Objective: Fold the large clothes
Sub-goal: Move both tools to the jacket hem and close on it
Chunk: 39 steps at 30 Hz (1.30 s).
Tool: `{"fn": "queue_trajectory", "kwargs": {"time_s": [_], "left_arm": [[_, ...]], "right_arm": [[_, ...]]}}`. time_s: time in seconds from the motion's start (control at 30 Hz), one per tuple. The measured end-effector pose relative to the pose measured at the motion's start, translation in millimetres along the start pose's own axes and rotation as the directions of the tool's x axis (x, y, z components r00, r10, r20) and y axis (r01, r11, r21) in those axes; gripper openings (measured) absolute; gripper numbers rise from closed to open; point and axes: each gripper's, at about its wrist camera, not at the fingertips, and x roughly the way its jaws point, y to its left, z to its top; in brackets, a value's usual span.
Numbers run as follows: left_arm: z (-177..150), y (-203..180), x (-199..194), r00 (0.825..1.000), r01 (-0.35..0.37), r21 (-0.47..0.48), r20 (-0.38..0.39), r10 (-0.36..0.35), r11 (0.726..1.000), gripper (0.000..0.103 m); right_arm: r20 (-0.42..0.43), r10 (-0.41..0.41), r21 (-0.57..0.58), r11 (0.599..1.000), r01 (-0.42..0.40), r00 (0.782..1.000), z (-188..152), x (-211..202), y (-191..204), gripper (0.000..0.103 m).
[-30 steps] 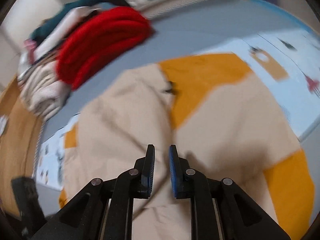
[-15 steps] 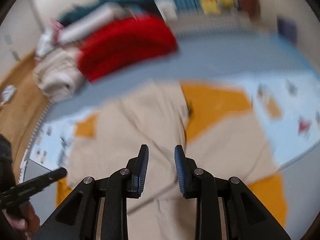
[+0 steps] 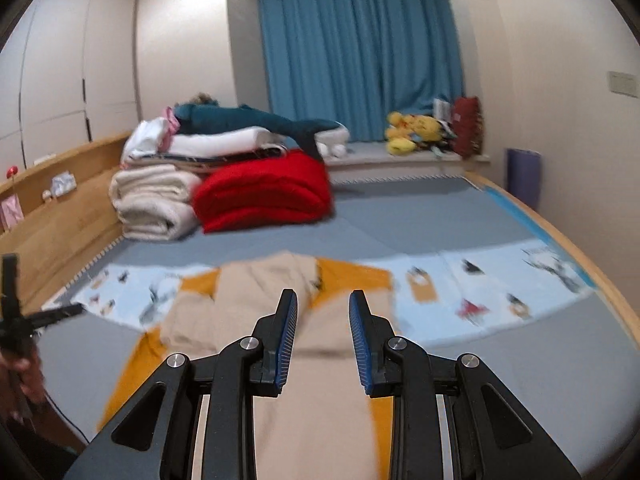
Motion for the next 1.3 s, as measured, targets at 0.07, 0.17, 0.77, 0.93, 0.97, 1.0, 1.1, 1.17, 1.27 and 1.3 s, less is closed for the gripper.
{"fn": "queue_trajectory", "kwargs": {"time_s": [0.07, 0.17, 0.77, 0.93, 0.97, 1.0, 1.1, 1.17, 1.27, 1.3], "left_arm": [[-24.9, 14.7, -14.1, 0.999, -0.021, -0.014, -0.026, 0.021, 1.0, 0.005], [-65.6, 40.1, -21.0, 0.99, -0.089, -0.051, -0.111, 0.083, 0.995, 0.005], [-145.5, 132.1, 79.5, 0.772, -0.348, -0.249, -0.624, 0.125, 0.904, 0.033], [-157.1, 129.6, 91.2, 0.723, -0.347, -0.186, -0.678, 0.136, 0.919, 0.033], [-157.5, 126.8, 91.8, 0.72, -0.345, -0.165, -0.678, 0.148, 0.924, 0.033], [-157.3, 124.6, 92.1, 0.719, -0.343, -0.149, -0.678, 0.157, 0.927, 0.033], [-158.2, 122.8, 92.3, 0.717, -0.334, -0.138, -0.679, 0.156, 0.932, 0.033], [-159.0, 120.5, 93.3, 0.712, -0.328, -0.124, -0.684, 0.158, 0.936, 0.032], [-162.6, 115.8, 92.8, 0.702, -0.318, -0.093, -0.692, 0.168, 0.943, 0.032], [-164.1, 114.0, 92.7, 0.697, -0.316, -0.078, -0.696, 0.175, 0.946, 0.032]], "right_arm": [[-0.017, -0.021, 0.004, 1.0, 0.021, 1.0, -18.7, -28.7, -20.6, 0.029], [-0.067, -0.051, 0.028, 0.998, 0.053, 0.996, -53.8, -46.8, -51.2, 0.029], [-0.711, -0.02, 0.205, 0.95, 0.234, 0.703, -236.8, 66.2, -152.4, 0.03], [-0.742, -0.016, 0.203, 0.948, 0.247, 0.67, -247.1, 77.4, -152.9, 0.036], [-0.745, -0.019, 0.197, 0.949, 0.247, 0.667, -248.3, 77.4, -152.7, 0.036], [-0.745, -0.02, 0.197, 0.948, 0.248, 0.667, -248.0, 76.4, -152.3, 0.036], [-0.742, 0.007, 0.22, 0.947, 0.234, 0.67, -248.1, 74.0, -153.3, 0.036], [-0.743, 0.013, 0.218, 0.95, 0.223, 0.67, -247.7, 76.9, -151.7, 0.036], [-0.745, 0.015, 0.21, 0.954, 0.213, 0.667, -247.4, 75.2, -150.8, 0.036], [-0.746, 0.016, 0.208, 0.955, 0.21, 0.665, -247.7, 74.0, -150.6, 0.036]]}}
